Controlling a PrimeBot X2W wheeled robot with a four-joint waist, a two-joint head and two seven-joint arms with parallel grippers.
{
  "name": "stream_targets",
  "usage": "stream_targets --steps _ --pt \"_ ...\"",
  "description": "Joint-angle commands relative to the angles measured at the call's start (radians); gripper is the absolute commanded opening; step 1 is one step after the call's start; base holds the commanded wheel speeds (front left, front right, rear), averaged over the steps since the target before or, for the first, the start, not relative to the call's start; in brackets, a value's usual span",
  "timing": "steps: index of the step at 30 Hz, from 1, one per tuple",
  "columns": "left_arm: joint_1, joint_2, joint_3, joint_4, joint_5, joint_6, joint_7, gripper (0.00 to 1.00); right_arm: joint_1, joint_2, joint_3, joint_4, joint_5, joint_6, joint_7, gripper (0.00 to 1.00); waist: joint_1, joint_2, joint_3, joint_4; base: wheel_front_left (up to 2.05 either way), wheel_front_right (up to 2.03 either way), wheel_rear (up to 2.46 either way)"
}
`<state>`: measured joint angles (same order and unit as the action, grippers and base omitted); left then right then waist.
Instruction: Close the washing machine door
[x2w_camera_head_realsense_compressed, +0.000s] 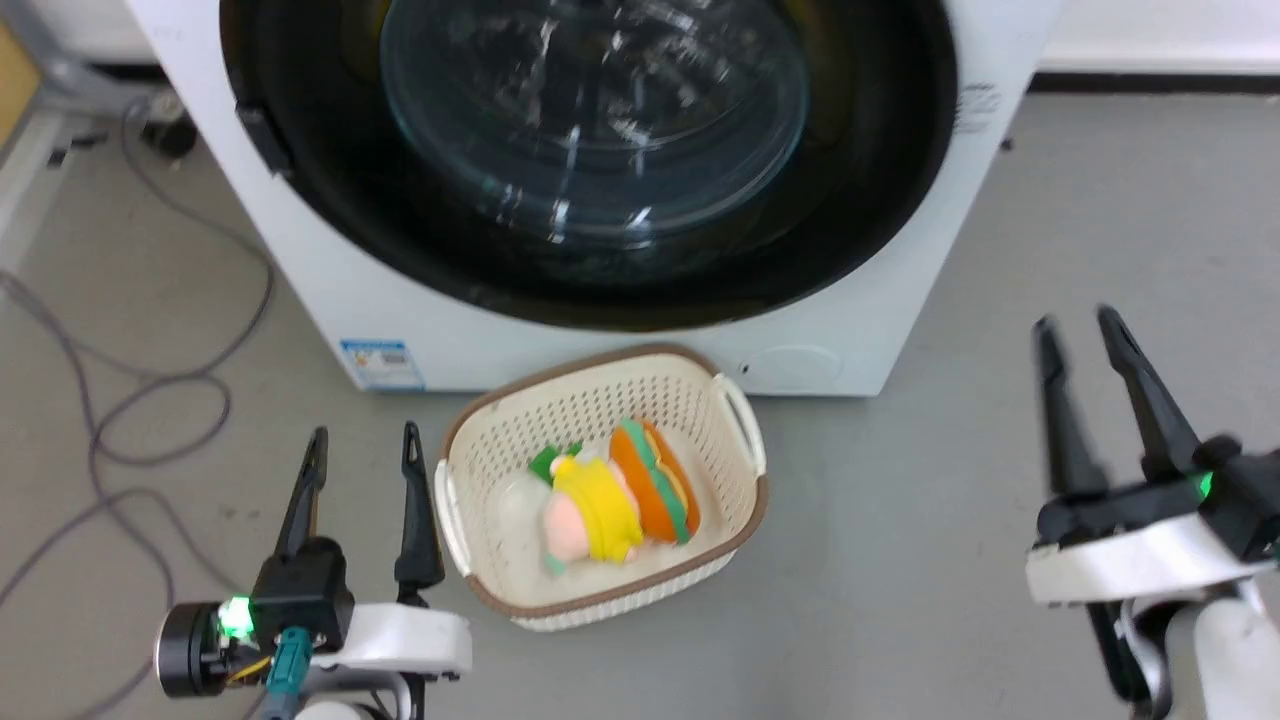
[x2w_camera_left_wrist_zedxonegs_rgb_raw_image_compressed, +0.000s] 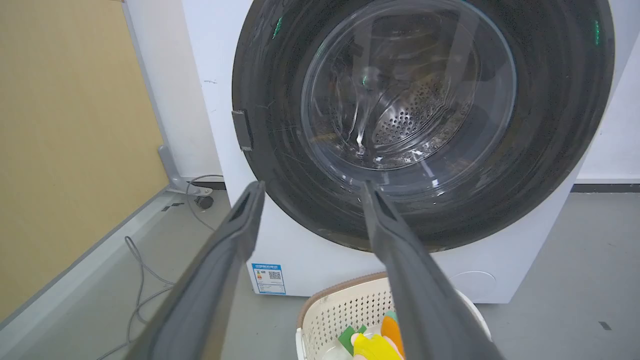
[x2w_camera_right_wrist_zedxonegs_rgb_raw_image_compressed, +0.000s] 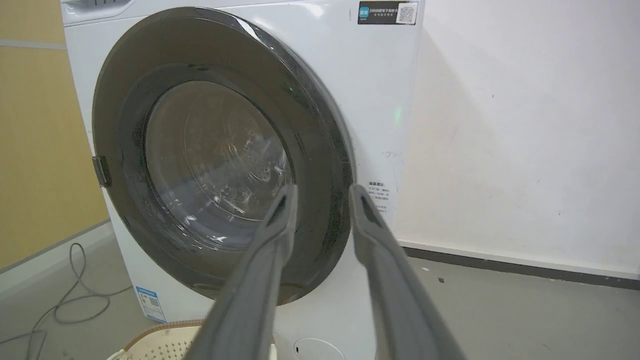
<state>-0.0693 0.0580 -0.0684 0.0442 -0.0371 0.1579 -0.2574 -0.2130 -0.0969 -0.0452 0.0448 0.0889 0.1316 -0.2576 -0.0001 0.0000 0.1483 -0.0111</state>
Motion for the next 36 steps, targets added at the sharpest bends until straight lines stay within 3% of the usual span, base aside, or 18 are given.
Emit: stream_targets --steps 1,18,19,36 --pt "0.018 0.006 0.005 0.005 0.003 -0.003 -0.004 1.00 0.028 0.010 0.004 0.003 0.012 -0.001 -0.004 1.00 0.0001 0.0000 -0.036 -0.025 0.00 0.00 0.00" --pt "0.131 0.006 0.027 0.026 0.010 -0.010 -0.004 1.00 0.247 0.046 -0.029 0.028 0.035 -0.001 -0.004 1.00 0.0001 0.0000 -0.157 -0.044 0.00 0.00 0.00" --pt "0.118 0.000 0.024 0.026 0.000 -0.007 0.001 0.00 0.234 0.040 -0.028 0.030 0.034 0.000 0.000 0.00 0.0001 0.0000 -0.158 -0.044 0.00 0.00 0.00" --pt "0.113 -0.003 0.027 0.018 0.004 -0.024 0.031 0.00 0.230 0.040 -0.019 0.021 0.020 0.000 0.029 0.00 0.0001 0.0000 -0.157 -0.038 0.00 0.00 0.00"
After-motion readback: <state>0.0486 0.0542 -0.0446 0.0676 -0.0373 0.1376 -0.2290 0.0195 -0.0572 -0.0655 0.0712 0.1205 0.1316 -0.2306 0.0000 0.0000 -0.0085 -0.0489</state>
